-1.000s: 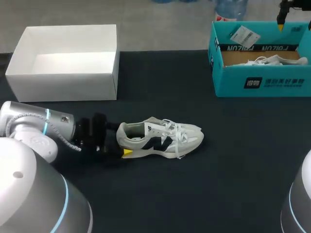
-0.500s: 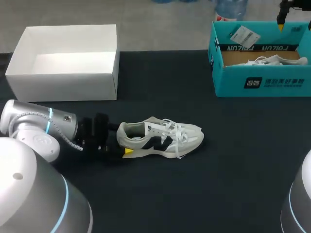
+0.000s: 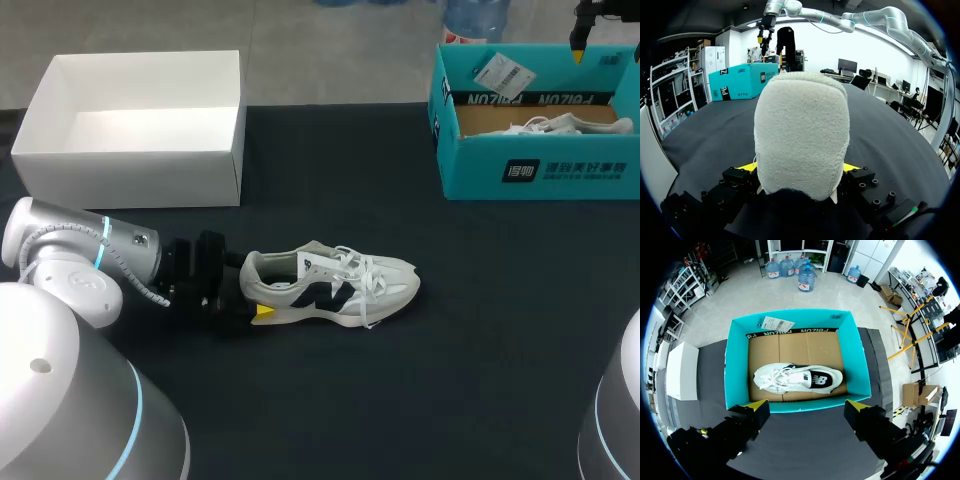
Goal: Take the shoe out of the shoebox, open the shoe tongue, remove and reinsert the insole, then place the shoe into the shoebox
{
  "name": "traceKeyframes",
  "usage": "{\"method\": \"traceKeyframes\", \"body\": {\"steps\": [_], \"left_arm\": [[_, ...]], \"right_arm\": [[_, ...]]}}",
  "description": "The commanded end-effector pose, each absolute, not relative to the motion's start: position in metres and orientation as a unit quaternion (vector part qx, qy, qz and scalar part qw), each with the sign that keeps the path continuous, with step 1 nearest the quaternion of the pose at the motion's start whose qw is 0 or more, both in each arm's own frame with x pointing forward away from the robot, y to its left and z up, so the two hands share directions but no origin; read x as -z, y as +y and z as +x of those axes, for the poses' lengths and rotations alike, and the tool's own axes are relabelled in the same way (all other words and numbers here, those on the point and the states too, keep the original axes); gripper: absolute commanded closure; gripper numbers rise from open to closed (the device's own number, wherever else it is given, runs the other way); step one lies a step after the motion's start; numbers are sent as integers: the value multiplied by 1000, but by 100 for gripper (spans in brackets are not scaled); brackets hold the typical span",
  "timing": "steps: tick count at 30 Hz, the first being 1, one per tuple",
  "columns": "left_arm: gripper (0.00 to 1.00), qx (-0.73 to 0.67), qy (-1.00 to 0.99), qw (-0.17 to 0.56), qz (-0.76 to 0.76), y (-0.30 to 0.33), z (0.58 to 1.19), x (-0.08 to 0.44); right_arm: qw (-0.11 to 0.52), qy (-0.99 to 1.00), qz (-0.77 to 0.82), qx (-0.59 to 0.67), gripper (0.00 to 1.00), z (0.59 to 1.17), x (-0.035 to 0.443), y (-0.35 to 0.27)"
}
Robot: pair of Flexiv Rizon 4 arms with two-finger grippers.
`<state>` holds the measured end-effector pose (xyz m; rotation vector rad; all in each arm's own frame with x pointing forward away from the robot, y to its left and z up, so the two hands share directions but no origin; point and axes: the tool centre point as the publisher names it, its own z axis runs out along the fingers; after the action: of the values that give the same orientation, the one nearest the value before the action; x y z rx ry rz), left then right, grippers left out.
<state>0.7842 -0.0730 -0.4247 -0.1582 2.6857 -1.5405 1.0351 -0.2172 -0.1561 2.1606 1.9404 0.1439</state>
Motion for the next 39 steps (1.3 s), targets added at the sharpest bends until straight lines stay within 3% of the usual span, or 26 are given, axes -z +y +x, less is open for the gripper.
{"method": "traceKeyframes", "body": {"steps": [1, 12, 39], "left_arm": [[100, 495, 867, 20, -51, -73, 785, 426], [100, 495, 867, 20, -51, -73, 785, 426], [100, 495, 867, 20, -51, -73, 785, 426]], "right_arm": [[117, 663, 738, -50, 0, 1035, 156, -218], [117, 663, 738, -50, 0, 1035, 156, -218], [90, 657, 747, -36, 0, 965, 166, -54]]}}
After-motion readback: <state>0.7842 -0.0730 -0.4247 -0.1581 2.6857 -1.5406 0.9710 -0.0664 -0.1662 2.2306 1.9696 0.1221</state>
